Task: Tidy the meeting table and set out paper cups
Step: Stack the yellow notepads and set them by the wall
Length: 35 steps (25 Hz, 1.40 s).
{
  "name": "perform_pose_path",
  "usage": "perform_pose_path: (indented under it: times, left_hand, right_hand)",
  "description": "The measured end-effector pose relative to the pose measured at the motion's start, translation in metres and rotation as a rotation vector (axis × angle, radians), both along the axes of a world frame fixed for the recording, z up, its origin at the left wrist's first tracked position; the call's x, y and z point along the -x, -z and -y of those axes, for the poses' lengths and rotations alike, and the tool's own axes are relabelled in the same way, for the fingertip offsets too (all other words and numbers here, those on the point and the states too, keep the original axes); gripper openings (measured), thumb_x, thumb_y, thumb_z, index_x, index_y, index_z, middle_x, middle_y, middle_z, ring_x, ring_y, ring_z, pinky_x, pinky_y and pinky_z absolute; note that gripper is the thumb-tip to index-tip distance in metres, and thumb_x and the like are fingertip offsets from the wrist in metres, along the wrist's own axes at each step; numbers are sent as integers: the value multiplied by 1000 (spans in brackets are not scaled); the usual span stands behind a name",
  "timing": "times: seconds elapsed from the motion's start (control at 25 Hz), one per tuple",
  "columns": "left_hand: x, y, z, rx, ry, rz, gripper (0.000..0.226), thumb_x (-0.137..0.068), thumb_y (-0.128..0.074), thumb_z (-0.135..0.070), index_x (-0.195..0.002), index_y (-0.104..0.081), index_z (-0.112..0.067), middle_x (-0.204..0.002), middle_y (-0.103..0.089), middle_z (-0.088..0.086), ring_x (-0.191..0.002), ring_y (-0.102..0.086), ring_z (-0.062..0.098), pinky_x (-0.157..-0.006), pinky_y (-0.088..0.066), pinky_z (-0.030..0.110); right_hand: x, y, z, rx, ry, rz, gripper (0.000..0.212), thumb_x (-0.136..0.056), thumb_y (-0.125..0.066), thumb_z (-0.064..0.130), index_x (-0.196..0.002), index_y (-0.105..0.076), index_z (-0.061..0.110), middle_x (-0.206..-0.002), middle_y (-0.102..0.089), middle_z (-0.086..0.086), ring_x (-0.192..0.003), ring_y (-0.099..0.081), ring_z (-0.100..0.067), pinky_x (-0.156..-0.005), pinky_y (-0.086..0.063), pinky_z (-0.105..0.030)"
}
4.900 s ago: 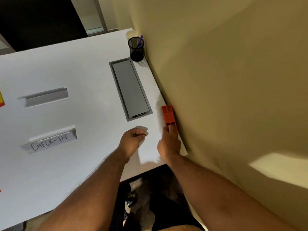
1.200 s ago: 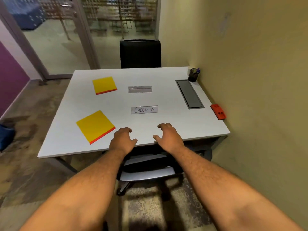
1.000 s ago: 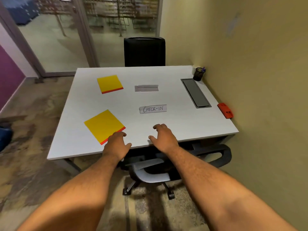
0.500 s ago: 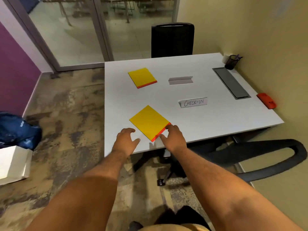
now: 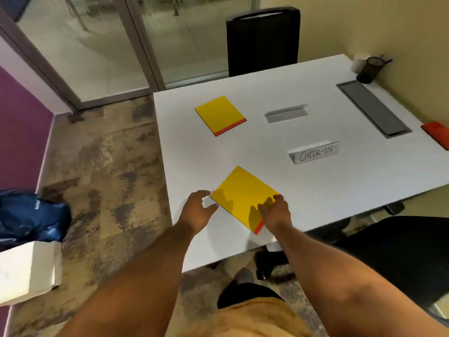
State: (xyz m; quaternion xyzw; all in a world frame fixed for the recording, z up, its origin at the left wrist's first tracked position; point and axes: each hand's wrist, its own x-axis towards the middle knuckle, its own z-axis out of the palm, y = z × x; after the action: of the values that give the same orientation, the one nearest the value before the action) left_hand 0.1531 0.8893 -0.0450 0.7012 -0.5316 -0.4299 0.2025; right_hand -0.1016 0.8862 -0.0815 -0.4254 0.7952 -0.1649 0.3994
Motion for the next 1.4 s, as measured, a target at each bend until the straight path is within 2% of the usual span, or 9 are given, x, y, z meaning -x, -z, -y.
perform_pose_path:
  times: [0.2,0.36,0.52,0.72,0.84,0.96,1.16,1.28,1.4]
  left_hand:
    - [-18,5,64,-52,31,52,50,-92,-76,-25,-137,-58,-16,-141,-54,7,-131,-54,25,-114,-42,37]
    - [-12,23,107,-197,237,96,58,-91,-77,-27,-142,-55,-13,-149,-51,11,-136,-50,28,-115,-41,39]
    - [-11,41,145,-247,492,133,67,-93,-75,-33,-151,-48,-13,-152,-51,12,-134,-53,29,-105,-42,32]
    - [-21,48,188,-456,538,-63,73,-93,-75,-18,-156,-38,-8,-149,-52,17,-128,-57,37,-107,-48,44]
    - [-42,51,214,-577,457,-252,49,-99,-64,-11,-146,-52,-6,-133,-63,23,-113,-63,42,-100,-53,52]
    - [-52,41,216,-645,459,-309,32,-101,-62,-17,-133,-60,-20,-121,-66,18,-110,-64,45,-82,-58,62]
    - [-59,35,216,-345,658,-123,22,-101,-60,-10,-121,-66,-6,-122,-68,25,-108,-64,40,-92,-52,42]
    - [-77,36,215,-296,689,-40,21,-101,-59,-9,-118,-68,-2,-119,-68,25,-96,-60,34,-82,-44,34]
    - [-91,32,215,-243,736,29,26,-100,-59,-7,-124,-67,0,-124,-67,25,-108,-62,38,-81,-40,32]
  right_hand:
    - [-20,5,23,-42,37,-115,74,-96,-69,39,-155,-35,11,-152,-42,-16,-136,-46,-42,-106,-45,-52]
    - [-41,15,25,-122,284,-121,88,-94,-69,46,-161,-23,13,-153,-38,-15,-139,-42,-42,-105,-45,-56]
    - [-68,24,38,-171,453,-149,83,-90,-74,47,-153,-33,12,-143,-47,-19,-133,-46,-44,-103,-45,-54]
    - [-110,21,47,-121,930,93,84,-86,-83,34,-154,-39,14,-143,-55,-21,-127,-58,-43,-108,-49,-55]
    - [-148,15,49,14,1118,342,71,-88,-81,18,-150,-47,9,-135,-64,-22,-106,-67,-31,-89,-58,-45]
    - [-188,10,62,52,1092,506,59,-92,-75,8,-146,-51,7,-128,-67,-20,-93,-63,-27,-72,-51,-37]
    - [-208,8,68,-26,993,222,71,-88,-80,17,-150,-47,10,-145,-52,-17,-126,-59,-38,-102,-53,-48]
    - [-204,5,50,-65,978,116,70,-89,-76,18,-151,-47,9,-147,-49,-19,-127,-59,-39,-106,-52,-50]
    - [-209,1,37,-109,935,193,71,-92,-75,17,-154,-42,7,-151,-49,-20,-131,-57,-38,-105,-52,-45]
